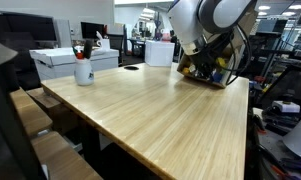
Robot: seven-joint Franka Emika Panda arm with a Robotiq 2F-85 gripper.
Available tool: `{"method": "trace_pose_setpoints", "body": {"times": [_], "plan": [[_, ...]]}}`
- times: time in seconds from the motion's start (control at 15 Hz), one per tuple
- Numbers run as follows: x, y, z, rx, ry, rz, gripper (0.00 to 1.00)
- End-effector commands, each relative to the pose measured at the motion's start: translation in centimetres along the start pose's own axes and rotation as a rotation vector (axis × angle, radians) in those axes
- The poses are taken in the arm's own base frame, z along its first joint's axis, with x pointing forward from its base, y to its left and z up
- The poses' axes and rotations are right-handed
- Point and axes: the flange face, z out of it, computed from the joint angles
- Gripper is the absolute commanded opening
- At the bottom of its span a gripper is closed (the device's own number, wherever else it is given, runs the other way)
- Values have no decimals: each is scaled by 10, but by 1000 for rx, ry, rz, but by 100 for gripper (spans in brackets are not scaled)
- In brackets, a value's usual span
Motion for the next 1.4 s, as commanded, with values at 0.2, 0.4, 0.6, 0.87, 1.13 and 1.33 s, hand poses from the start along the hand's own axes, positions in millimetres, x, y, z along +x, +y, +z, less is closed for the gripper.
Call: {"method": "trace_pose_setpoints", "body": {"times": [0.2,0.4,0.6,0.87,1.13,1.33], "plan": [[9,-17,4,53,26,62,5],[16,-22,7,67,36,96,5],[24,-23,9,75,35,130,4],[29,-24,9,77,33,154,4],[31,-25,10,70,36,160,4],[33,-25,12,58,45,170,4]]}}
